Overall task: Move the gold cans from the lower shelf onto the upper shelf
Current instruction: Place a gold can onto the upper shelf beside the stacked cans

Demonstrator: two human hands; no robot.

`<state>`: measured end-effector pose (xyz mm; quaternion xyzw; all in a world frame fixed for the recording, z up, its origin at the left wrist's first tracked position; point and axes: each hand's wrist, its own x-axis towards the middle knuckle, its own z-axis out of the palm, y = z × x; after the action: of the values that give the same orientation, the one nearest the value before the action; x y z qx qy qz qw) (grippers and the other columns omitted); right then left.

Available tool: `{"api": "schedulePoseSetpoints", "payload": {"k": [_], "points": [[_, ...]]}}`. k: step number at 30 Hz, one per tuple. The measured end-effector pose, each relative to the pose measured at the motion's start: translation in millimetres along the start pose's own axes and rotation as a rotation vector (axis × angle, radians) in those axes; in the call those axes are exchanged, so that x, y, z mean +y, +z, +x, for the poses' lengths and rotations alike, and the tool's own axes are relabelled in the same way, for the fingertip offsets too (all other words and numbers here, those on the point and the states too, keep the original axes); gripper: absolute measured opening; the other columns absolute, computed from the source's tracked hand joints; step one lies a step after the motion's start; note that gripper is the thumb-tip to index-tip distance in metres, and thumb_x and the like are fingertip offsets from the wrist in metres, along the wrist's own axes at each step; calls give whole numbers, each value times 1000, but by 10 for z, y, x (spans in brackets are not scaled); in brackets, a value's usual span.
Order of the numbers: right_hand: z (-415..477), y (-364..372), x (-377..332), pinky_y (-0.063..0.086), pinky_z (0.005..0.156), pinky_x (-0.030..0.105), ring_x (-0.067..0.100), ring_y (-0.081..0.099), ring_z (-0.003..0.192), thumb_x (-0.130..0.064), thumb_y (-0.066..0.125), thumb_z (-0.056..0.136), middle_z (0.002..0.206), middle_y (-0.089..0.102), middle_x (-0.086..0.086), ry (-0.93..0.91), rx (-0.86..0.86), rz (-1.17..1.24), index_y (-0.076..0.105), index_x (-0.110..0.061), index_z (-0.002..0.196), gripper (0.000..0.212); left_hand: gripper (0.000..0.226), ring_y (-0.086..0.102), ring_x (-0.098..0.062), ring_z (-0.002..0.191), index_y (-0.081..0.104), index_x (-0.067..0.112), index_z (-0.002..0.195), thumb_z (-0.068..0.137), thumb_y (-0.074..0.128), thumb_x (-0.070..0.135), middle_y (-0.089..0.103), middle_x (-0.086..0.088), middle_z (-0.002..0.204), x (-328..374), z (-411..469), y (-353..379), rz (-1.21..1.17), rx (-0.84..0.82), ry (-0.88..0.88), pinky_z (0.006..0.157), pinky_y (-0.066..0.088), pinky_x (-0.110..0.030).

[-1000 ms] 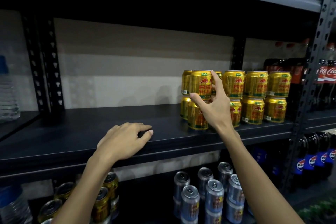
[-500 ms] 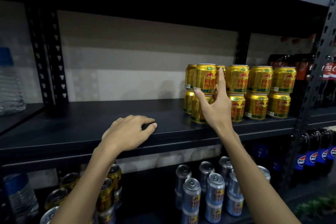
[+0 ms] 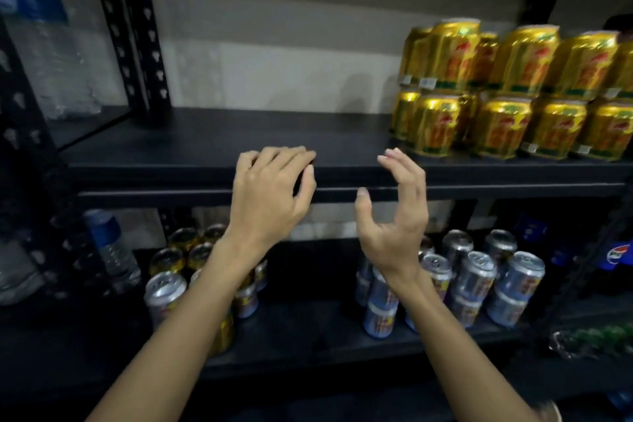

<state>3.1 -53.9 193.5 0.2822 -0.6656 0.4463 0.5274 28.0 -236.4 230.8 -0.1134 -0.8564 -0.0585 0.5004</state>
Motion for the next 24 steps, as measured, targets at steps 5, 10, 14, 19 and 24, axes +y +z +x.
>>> {"api": "schedulePoseSetpoints", "payload": {"k": [5,10,14,19,24], "points": [[-265,252,-86,30,122,40,37,37,146,-2,66,89,146,50,22,88,-73,44,56,1,132,44,45,45,-26,135,55,14,140,95,54,15,53,-9,143,-308,-450,-65,7,71,53,118,23,-42],[-509,455,-143,27,117,65,41,27,151,0,66,88,155,38,27,63,-118,66,54,-1,133,47,45,30,-28,146,57,9,137,92,58,9,37,-16,154,-465,-840,-75,-32,75,26,118,24,-46],[-941,645,-157,30,116,65,37,33,147,0,64,86,148,45,26,9,-169,99,53,-7,129,44,34,46,-32,133,66,5,123,90,59,5,47,-18,146,-545,-1409,41,-105,111,-106,109,37,-40],[-1504,879,-94,39,116,37,14,46,137,-3,64,89,139,51,13,240,-418,173,60,-6,126,38,27,57,-26,115,68,3,112,87,58,6,60,-11,125,-570,-2199,325,-252,-113,-250,94,48,-42],[-1580,1138,37,36,112,22,-5,44,121,-9,65,92,135,48,2,494,-733,156,53,-18,140,50,35,55,-23,120,63,7,121,88,53,12,59,-9,129,-439,-2650,694,-355,-503,-320,103,45,-37]]}}
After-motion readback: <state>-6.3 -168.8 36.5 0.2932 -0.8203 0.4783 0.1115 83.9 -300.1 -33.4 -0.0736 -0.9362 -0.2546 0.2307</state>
